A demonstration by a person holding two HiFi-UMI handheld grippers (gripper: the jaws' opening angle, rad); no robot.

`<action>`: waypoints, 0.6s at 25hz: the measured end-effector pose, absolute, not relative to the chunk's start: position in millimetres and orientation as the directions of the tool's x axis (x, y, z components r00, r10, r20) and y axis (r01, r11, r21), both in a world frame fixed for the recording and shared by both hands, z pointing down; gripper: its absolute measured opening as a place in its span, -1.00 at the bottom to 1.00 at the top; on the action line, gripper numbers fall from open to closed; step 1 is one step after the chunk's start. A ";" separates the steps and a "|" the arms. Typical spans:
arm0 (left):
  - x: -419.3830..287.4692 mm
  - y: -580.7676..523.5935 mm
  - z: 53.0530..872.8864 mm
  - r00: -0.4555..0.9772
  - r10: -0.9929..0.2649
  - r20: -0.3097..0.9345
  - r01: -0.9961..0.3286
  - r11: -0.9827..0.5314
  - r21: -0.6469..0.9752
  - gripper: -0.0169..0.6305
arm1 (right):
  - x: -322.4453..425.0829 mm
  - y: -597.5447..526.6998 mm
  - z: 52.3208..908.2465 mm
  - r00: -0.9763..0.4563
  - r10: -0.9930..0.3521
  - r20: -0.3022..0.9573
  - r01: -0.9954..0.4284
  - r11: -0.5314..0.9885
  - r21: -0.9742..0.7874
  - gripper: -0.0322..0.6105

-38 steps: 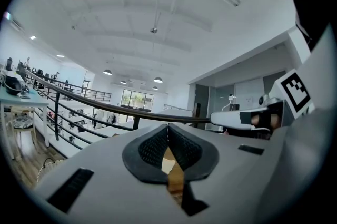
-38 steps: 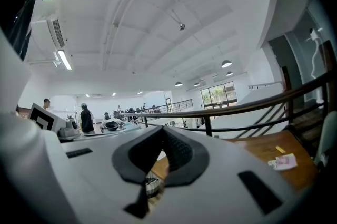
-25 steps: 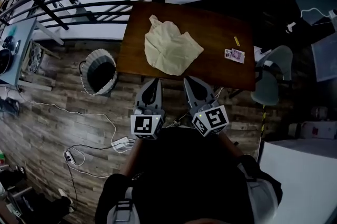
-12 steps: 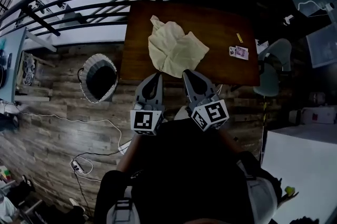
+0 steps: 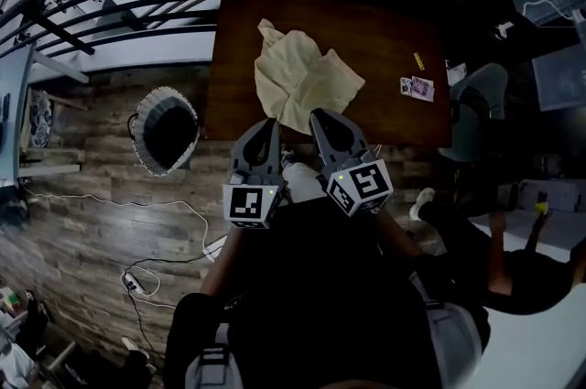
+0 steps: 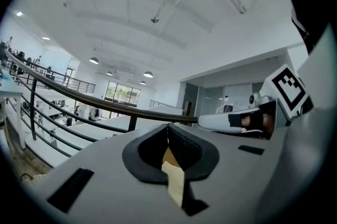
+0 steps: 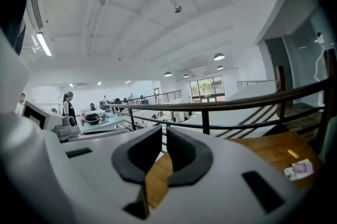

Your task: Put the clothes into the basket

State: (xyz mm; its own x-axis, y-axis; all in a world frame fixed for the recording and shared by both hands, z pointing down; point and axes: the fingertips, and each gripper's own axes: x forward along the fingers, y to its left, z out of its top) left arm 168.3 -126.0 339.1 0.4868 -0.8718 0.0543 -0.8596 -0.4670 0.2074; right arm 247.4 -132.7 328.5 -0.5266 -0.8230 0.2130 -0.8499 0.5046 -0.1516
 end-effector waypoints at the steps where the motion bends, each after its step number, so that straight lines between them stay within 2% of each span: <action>1: 168.5 -131.1 338.7 0.481 -0.875 0.056 -0.863 -0.461 0.208 -0.91 | 247.4 -140.1 330.8 -0.530 -0.820 0.219 -0.848 0.507 -0.155 -0.85; 4: 170.7 -147.6 334.1 0.465 -0.884 0.053 -0.871 -0.446 0.207 -0.91 | 249.7 -166.0 341.6 -0.537 -0.805 0.252 -0.843 0.510 -0.169 -0.78; 11: 182.3 -187.7 319.4 0.432 -0.901 0.043 -0.890 -0.418 0.182 -0.91 | 261.4 -235.8 403.6 -0.551 -0.736 0.393 -0.834 0.501 -0.230 -0.35; 15: 185.9 -199.8 313.1 0.395 -0.918 0.034 -0.907 -0.383 0.177 -0.91 | 266.4 -264.6 448.9 -0.538 -0.692 0.481 -0.837 0.506 -0.208 -0.20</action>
State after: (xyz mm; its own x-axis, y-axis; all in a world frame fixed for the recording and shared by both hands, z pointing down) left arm 185.9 -199.8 313.1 0.3947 -0.9182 0.0335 -0.9065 -0.3832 0.1773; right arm 266.4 -264.6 448.9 -0.5378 -0.6923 0.4812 -0.8372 0.5059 -0.2079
